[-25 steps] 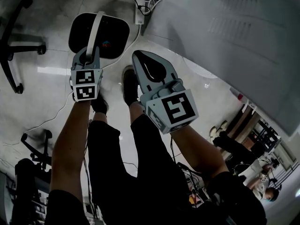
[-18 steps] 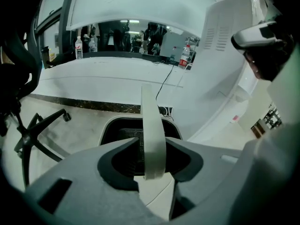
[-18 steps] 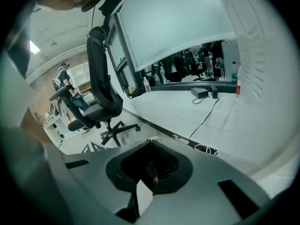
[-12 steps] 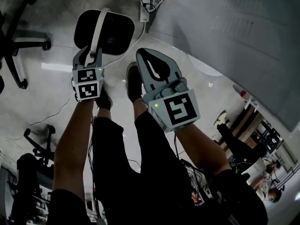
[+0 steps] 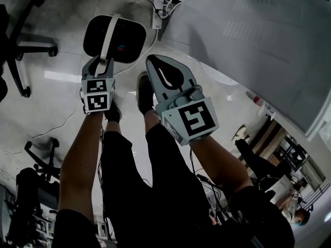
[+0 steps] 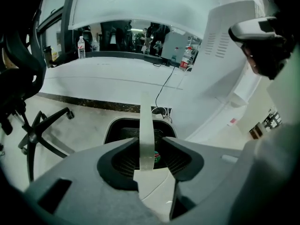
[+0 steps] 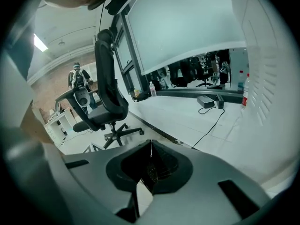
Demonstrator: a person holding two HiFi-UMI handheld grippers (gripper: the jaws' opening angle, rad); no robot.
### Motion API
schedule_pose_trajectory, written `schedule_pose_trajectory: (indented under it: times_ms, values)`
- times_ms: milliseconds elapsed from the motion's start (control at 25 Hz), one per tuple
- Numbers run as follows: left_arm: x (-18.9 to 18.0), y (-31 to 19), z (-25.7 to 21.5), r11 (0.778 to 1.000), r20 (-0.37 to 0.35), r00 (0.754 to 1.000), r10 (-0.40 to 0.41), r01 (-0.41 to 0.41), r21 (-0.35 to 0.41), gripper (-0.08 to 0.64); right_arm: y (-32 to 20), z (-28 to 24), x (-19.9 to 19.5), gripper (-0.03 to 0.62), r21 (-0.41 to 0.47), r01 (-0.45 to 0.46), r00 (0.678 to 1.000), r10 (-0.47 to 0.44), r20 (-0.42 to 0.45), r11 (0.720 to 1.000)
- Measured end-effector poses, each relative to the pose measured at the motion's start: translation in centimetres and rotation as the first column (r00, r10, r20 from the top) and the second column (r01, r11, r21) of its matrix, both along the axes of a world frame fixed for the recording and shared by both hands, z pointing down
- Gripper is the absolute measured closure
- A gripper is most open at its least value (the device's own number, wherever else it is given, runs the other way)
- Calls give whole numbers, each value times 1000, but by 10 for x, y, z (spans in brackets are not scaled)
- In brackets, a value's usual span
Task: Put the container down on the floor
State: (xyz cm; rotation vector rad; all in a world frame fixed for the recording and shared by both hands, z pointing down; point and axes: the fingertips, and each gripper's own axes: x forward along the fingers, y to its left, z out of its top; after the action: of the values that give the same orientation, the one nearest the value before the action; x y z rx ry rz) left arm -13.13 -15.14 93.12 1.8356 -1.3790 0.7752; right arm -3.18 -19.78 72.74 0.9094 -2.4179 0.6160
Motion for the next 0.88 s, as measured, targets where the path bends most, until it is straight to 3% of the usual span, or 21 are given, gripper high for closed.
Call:
schedule_pose_trajectory:
  times_ms: [560,880]
  values:
    - [10,15,-6,997,29,997,76,-75,-32,407,8,-6,0,584,-19,33,999,-33,-14,999]
    - [15,20,-49,992,37,991,126,-125,-11,407,2,-41,9,584,8,14,1000,-14,-8,1000]
